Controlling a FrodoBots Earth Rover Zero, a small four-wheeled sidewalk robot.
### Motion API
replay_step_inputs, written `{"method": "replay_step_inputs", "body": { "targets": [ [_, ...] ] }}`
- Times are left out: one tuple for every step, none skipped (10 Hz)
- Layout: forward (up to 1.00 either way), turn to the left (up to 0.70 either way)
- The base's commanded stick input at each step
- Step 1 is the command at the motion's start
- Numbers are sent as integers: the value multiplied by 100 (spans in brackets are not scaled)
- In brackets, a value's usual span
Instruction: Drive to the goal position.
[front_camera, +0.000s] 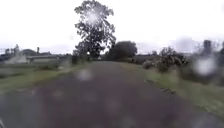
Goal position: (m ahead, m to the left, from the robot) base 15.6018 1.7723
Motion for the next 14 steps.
{"method": "replay_step_inputs", "body": {
  "targets": [
    [100, 0],
    [100, 0],
    [100, 0],
    [100, 0],
    [100, 0],
    [100, 0],
    [100, 0],
    [100, 0],
    [100, 0],
    [100, 0],
    [100, 0],
    [100, 0],
    [100, 0],
    [100, 0]
  ]
}}
